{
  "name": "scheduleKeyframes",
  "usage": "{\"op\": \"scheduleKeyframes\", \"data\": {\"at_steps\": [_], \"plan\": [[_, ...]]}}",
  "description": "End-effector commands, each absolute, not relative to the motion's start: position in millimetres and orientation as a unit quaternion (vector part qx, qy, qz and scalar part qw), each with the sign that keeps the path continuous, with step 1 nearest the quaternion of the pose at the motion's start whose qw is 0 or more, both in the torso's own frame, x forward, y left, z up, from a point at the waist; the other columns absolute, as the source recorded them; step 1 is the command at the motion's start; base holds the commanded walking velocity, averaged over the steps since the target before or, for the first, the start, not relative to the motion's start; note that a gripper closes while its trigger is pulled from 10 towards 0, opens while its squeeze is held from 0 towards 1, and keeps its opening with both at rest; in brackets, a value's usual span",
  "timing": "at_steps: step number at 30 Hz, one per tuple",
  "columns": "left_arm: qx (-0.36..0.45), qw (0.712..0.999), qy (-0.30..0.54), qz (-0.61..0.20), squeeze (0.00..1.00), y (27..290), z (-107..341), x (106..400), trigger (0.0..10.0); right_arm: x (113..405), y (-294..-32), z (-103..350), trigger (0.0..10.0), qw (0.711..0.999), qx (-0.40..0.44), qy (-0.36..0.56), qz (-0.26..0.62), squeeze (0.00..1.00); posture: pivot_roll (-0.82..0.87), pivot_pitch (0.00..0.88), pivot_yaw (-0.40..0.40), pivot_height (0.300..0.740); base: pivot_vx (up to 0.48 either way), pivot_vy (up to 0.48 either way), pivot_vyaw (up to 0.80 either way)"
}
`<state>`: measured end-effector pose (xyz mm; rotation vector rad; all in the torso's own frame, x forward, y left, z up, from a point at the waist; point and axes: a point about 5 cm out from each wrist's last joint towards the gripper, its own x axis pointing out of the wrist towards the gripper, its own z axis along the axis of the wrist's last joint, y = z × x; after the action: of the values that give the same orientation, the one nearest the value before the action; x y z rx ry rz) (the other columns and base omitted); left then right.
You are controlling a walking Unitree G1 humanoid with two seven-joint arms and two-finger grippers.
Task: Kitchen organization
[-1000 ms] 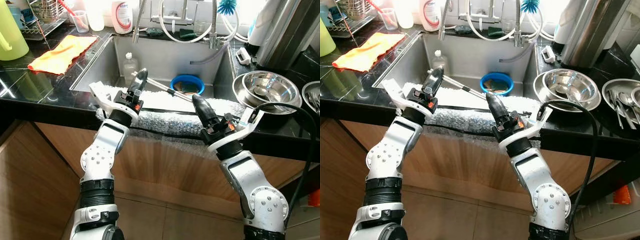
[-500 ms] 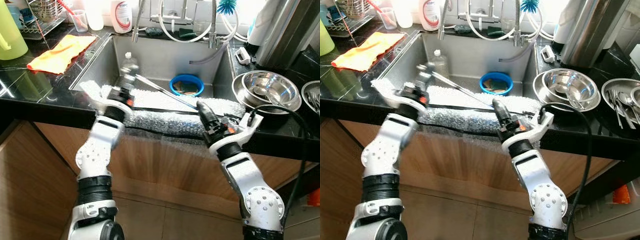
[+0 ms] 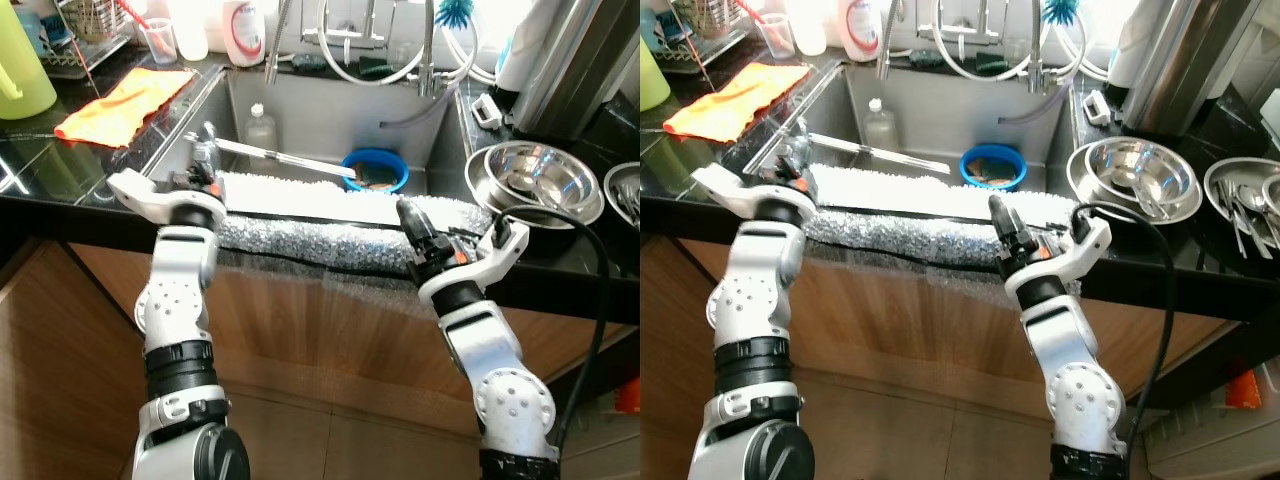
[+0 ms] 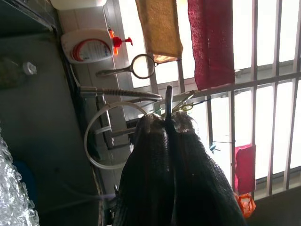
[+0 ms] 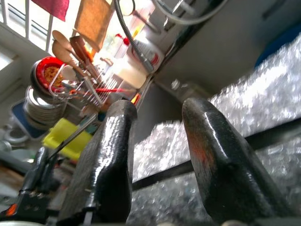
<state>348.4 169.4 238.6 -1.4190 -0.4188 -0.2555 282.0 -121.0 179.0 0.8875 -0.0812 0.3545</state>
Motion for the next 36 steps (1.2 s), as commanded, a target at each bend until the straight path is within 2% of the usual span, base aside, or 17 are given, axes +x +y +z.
{"op": "scheduleKeyframes", "data": {"at_steps": [1,6,9,16,17,24,31,36], "plan": [[-0.639,0.734,-0.203,-0.109,0.0,174,245,347,10.0,273,-115,166,10.0,0.891,0.425,-0.02,0.161,0.0,-0.07,0.068,-0.004,0.74,0.0,0.0,0.0],[-0.638,0.742,-0.19,-0.084,0.0,177,232,348,10.0,273,-117,168,10.0,0.931,0.336,-0.046,0.133,0.0,-0.07,0.068,-0.006,0.74,0.0,0.0,0.0],[-0.633,0.746,-0.192,-0.08,0.0,182,231,346,10.0,271,-123,169,10.0,0.967,0.218,-0.071,0.115,0.0,-0.07,0.069,-0.006,0.74,0.0,0.0,0.0],[-0.63,0.747,-0.195,-0.081,0.0,184,231,346,10.0,268,-128,180,10.0,0.974,0.172,-0.108,0.103,0.0,-0.07,0.067,-0.009,0.74,0.0,0.0,0.0],[-0.627,0.749,-0.195,-0.083,0.0,183,231,346,10.0,268,-130,185,10.0,0.978,0.134,-0.124,0.098,0.0,-0.07,0.068,-0.009,0.74,0.0,0.0,0.0],[-0.61,0.764,-0.189,-0.09,0.0,183,230,344,10.0,267,-143,195,10.0,0.983,0.059,-0.155,0.083,0.0,-0.08,0.068,-0.005,0.74,0.0,0.0,0.0],[-0.595,0.778,-0.187,-0.084,0.0,191,226,340,10.0,265,-154,192,10.0,0.985,0.026,-0.151,0.074,0.0,-0.07,0.065,-0.008,0.74,0.0,0.0,0.0],[-0.584,0.788,-0.179,-0.081,0.0,193,221,337,10.0,265,-153,191,10.0,0.986,0.023,-0.151,0.072,0.0,-0.07,0.064,-0.008,0.74,0.0,0.0,0.0]]}}
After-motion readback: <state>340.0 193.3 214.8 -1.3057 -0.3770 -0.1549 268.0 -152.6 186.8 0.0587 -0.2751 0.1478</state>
